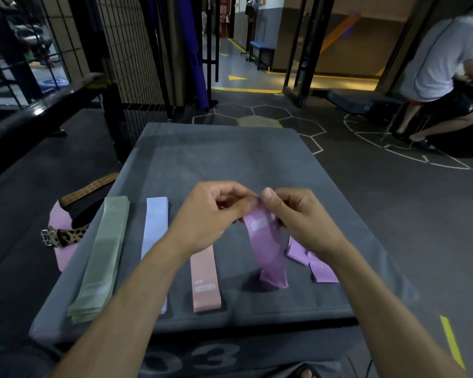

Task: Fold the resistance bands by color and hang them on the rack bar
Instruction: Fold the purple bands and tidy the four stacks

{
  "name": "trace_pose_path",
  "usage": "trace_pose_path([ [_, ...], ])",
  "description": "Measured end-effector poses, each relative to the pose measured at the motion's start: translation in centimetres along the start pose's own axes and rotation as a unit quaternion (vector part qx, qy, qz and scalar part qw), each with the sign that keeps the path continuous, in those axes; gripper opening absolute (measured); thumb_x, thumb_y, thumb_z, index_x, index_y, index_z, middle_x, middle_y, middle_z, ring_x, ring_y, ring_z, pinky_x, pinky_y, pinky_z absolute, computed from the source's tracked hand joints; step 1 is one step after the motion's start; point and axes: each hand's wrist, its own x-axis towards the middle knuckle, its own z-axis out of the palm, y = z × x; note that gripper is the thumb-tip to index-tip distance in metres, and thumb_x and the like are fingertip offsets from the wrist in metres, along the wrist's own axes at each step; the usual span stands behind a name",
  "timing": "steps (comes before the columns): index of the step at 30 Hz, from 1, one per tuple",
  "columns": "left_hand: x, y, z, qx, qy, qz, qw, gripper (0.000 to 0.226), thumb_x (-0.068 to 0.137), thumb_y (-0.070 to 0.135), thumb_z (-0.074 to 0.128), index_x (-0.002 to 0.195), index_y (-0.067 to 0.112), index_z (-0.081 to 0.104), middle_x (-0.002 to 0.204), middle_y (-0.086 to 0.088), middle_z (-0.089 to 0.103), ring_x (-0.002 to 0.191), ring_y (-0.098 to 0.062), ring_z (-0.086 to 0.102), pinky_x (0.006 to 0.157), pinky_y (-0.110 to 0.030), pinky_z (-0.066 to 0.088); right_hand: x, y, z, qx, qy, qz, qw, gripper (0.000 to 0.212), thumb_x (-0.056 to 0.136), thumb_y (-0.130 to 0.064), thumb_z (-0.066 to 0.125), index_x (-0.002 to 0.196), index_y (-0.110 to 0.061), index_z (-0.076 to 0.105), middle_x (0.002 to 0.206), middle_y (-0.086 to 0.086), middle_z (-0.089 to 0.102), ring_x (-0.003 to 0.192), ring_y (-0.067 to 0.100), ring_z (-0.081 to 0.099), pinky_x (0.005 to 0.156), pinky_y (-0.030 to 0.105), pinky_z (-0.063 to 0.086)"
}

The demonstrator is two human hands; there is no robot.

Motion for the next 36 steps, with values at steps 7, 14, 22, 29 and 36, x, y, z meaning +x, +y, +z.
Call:
trace_pose_path([
  [7,0.7,-0.4,-3.8,-0.010,0.204,-0.031,0.978,0.015,0.098,0.012,0.064,0.088,0.018,0.074,0.074,0.004,0.071,0.063,-0.008,0.061,0.058,-0.020,0.051,-0.5,2.9,0.1,0.042,-0.203,0.151,0.967,0.009,0.089,-0.009,0.074,0.094,-0.006,0.067,0.087,0.006,0.070,0.086,0.017,0.064,0.086,0.026,0.048],
  [14,0.2,-3.9,-8.5,0.060,0.269,-0.100,0.956,0.021,0.102,0.012,0.056,0.086,0.017,0.069,0.077,-0.004,0.069,0.064,-0.014,0.064,0.054,-0.019,0.053,-1.1,4.6,-2.3,0.067,-0.209,0.245,0.944,0.021,0.089,-0.009,0.072,0.072,-0.020,0.069,0.071,-0.005,0.064,0.068,0.008,0.058,0.065,0.015,0.043],
  [22,-0.6,-6.5,-10.8,0.102,0.299,-0.150,0.937,0.023,0.101,0.014,0.058,0.082,0.021,0.069,0.073,-0.008,0.071,0.062,-0.018,0.066,0.068,-0.035,0.056,-1.9,7.3,-4.3,0.058,-0.110,0.327,0.937,0.016,0.088,-0.011,0.074,0.083,-0.004,0.061,0.078,0.014,0.064,0.068,0.022,0.065,0.069,0.029,0.056],
  [29,-0.8,-6.4,-10.4,0.093,0.262,-0.153,0.948,0.017,0.098,0.008,0.061,0.098,0.025,0.064,0.076,-0.002,0.073,0.059,-0.019,0.065,0.062,-0.030,0.051,-1.6,8.0,-5.7,0.058,0.004,0.344,0.937,0.017,0.088,-0.015,0.075,0.083,-0.006,0.061,0.072,0.010,0.063,0.063,0.021,0.061,0.060,0.031,0.049],
  [36,-1.0,-6.4,-10.2,0.157,0.094,-0.143,0.973,0.028,0.097,-0.003,0.058,0.093,0.020,0.073,0.076,0.007,0.076,0.068,-0.013,0.072,0.063,-0.017,0.055,-0.1,9.4,-5.6,0.041,0.217,0.336,0.916,0.013,0.092,-0.012,0.067,0.087,-0.001,0.072,0.075,0.010,0.068,0.052,0.022,0.053,0.050,0.028,0.045],
])
